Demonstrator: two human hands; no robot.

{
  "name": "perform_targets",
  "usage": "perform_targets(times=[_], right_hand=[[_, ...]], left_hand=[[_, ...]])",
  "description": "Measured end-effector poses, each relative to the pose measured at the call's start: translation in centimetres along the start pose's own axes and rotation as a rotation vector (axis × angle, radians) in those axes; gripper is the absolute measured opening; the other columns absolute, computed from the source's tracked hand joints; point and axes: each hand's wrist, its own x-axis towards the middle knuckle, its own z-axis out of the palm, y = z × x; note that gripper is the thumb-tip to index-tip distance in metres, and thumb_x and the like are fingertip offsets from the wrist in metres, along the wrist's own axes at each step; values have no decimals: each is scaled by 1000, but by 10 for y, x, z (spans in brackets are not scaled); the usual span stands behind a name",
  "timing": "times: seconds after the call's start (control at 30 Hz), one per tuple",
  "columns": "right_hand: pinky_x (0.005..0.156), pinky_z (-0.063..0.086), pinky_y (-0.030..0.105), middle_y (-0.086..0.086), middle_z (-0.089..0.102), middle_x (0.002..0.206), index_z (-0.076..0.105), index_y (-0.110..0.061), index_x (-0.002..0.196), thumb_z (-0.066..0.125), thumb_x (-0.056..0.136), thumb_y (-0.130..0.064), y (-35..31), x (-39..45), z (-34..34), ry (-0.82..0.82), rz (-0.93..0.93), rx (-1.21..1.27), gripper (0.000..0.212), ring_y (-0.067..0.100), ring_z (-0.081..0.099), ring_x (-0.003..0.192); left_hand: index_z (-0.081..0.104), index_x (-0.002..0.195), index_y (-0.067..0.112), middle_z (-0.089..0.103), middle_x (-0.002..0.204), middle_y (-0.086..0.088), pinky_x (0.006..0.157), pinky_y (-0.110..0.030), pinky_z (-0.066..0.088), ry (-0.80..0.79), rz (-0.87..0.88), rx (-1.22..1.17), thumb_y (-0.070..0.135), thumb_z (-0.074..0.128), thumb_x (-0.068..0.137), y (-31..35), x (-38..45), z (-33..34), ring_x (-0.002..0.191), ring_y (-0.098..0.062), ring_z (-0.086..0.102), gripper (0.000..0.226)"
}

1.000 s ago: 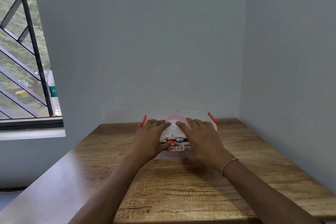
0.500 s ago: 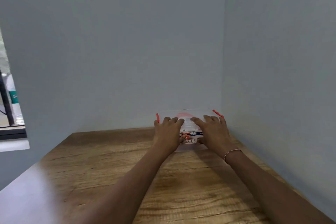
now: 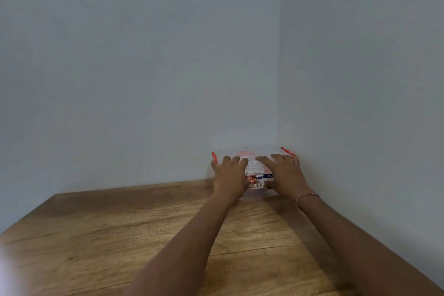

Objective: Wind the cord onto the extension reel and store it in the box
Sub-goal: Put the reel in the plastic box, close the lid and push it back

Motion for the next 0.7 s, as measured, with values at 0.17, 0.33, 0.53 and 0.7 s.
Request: perform_targets(times=[0.17, 0.33, 0.53, 0.7], right_hand=[[108, 22, 46, 4, 50, 136, 31, -46, 136, 73, 68, -52, 13, 12, 10, 8, -3, -5, 80, 26, 44, 123], [109, 21, 45, 2, 50, 136, 32, -47, 135, 74, 65, -54, 20, 21, 19, 0, -8, 12, 82, 25, 44, 124], [111, 21, 46, 2, 50, 137, 33, -46, 136, 74, 66, -55, 7, 19, 17, -8, -32, 31, 81, 25, 43, 126], [112, 14, 50, 4, 42, 143, 23, -46, 138, 63, 68, -63, 17, 24, 10, -102, -15, 19, 83, 27, 36, 131]], left_hand=[[45, 134, 24, 54, 134, -1, 98, -57, 35, 0, 1, 0, 42, 68, 81, 5, 15, 10, 124, -27, 45, 60], [46, 131, 25, 55, 132, -1, 99, -59, 35, 32, -1, 17, 42, 67, 82, 7, 20, 17, 123, -28, 45, 56], [45, 130, 23, 54, 134, -2, 100, -61, 34, 41, -2, 10, 44, 68, 81, -4, 7, 12, 125, -28, 44, 58], [31, 142, 17, 34, 151, -7, 111, -63, 24, -91, 57, -142, 45, 73, 77, -7, 20, 11, 140, -28, 25, 82]])
